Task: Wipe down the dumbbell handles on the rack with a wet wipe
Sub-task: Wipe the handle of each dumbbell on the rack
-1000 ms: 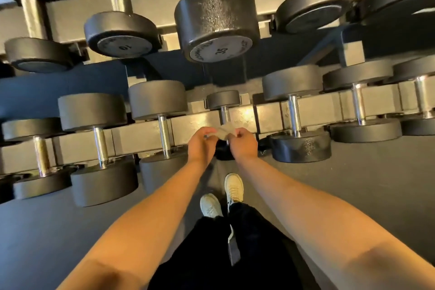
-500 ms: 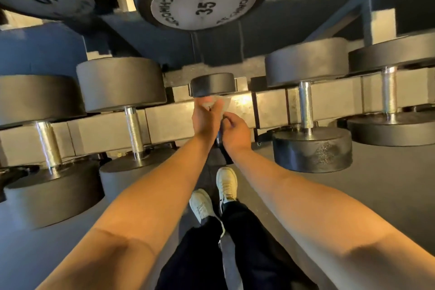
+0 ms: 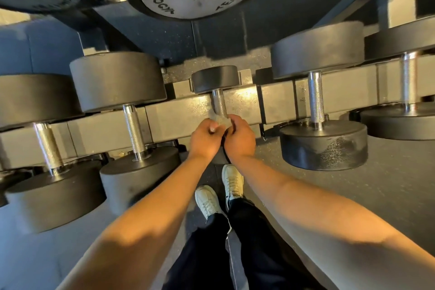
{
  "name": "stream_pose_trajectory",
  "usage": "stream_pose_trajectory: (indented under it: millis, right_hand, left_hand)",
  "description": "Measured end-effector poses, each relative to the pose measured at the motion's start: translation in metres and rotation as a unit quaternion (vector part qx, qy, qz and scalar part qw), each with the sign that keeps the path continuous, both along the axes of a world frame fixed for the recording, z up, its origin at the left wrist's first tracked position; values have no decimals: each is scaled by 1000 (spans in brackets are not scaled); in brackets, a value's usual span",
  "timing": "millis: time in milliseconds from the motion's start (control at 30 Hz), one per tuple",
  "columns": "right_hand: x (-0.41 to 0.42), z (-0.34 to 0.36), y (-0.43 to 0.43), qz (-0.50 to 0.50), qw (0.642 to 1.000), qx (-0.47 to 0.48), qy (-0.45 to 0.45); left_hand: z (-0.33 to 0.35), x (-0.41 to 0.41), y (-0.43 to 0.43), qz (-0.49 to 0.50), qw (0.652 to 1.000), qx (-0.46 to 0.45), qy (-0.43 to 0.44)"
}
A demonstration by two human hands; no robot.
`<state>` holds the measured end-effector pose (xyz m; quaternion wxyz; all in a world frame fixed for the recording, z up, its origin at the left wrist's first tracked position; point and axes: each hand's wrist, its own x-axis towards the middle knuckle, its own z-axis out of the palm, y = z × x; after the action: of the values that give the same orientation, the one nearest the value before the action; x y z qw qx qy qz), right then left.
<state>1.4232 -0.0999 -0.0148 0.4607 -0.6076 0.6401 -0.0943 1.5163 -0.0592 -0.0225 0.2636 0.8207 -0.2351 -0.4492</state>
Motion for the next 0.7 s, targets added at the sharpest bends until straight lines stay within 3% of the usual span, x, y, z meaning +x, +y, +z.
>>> stream_pose_trajectory:
  millis: [200,300,700]
  right_hand:
    - [-2,-3,0,5,1000,-29,0]
    - [-2,-7,-1,1,1000,-21,4]
    - [-2,-6,1,-24,999,-3,-32]
  left_hand:
    - [9,5,-43,100,993,-64,-26]
    - [7,-5,-42,74,994,-60,-50]
    - [9,-9,6,0,1000,-20,-13]
